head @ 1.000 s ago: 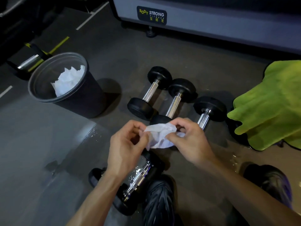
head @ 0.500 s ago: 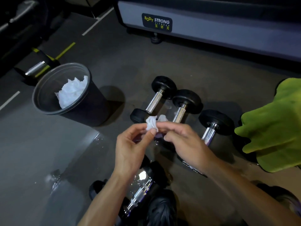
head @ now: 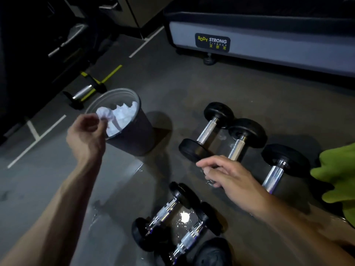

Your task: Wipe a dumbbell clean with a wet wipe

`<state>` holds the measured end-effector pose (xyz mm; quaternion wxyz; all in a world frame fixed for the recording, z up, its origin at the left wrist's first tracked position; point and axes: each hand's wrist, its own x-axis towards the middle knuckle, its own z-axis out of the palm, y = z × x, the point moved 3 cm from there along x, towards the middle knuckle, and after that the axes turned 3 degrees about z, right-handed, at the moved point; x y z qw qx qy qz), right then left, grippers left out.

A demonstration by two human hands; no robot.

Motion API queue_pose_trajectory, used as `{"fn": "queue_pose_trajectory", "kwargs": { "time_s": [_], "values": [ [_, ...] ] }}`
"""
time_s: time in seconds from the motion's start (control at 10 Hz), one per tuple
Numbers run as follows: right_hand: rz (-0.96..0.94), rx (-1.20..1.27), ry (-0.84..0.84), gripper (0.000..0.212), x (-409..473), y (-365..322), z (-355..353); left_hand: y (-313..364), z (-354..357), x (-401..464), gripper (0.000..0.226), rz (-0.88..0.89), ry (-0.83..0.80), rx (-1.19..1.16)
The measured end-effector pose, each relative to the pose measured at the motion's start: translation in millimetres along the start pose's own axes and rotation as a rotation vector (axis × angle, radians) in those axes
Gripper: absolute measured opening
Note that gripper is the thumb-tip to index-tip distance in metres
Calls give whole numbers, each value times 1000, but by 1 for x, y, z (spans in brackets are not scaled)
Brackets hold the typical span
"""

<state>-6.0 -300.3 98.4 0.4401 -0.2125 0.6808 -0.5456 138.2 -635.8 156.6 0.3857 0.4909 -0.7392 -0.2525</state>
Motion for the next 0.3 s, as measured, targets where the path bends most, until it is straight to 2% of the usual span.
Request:
{"fn": "queue_pose_trajectory", "kwargs": {
  "time_s": [0.1, 0.2, 0.3],
  "values": [
    [17, -29, -6, 21, -9, 6, 3, -8, 11, 21, 19, 21, -211, 231],
    [32, -28, -4, 21, -19, 14, 3, -5, 16, 7, 26, 60, -297, 312],
    [40, 22, 60, 20, -28, 14, -1, -6, 9, -21, 23, 126, -290, 171]
  ]
}}
